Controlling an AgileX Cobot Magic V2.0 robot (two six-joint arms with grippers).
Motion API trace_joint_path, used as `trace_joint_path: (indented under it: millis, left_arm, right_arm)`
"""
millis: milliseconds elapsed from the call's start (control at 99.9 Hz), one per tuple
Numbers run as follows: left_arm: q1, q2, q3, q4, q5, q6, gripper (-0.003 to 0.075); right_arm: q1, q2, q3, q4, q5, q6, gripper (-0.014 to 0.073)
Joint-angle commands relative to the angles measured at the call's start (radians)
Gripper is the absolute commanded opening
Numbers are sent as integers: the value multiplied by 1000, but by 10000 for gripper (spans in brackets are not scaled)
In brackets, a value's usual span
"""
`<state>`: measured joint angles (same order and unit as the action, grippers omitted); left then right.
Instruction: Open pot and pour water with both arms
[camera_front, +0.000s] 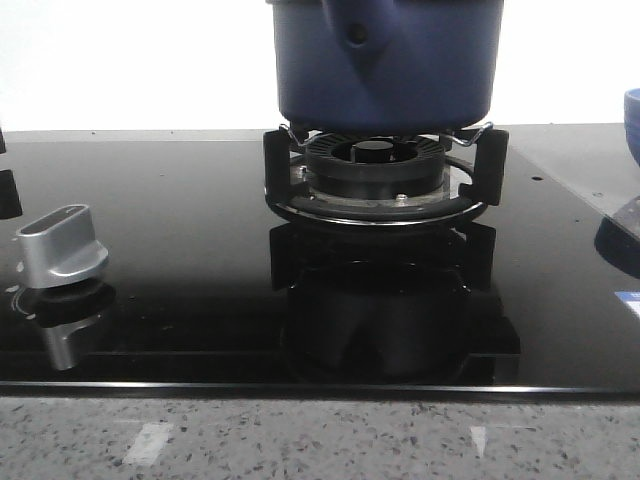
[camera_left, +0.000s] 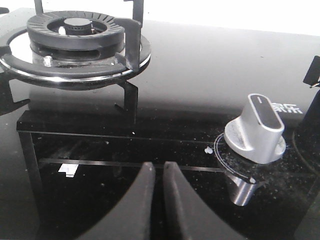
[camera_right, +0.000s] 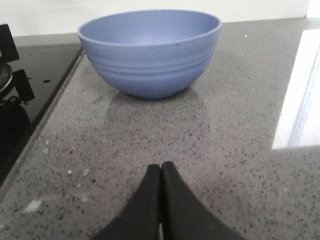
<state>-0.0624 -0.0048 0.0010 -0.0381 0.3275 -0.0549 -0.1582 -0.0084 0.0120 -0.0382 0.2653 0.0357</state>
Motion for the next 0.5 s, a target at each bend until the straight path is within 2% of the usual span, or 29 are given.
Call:
trace_joint_path:
  millis: [0,170,490]
  left_arm:
    - [3,-25,32,-14,-44,-8,-20]
    - [3,-25,32,-14,-44,-8,-20]
    - [3,-25,32,-14,-44,-8,-20]
  right_arm:
    - [-7,-20,26,-2,-36,5,-74]
    - [-7,-20,26,-2,50,5,-74]
    - [-7,-20,26,2,48,5,-74]
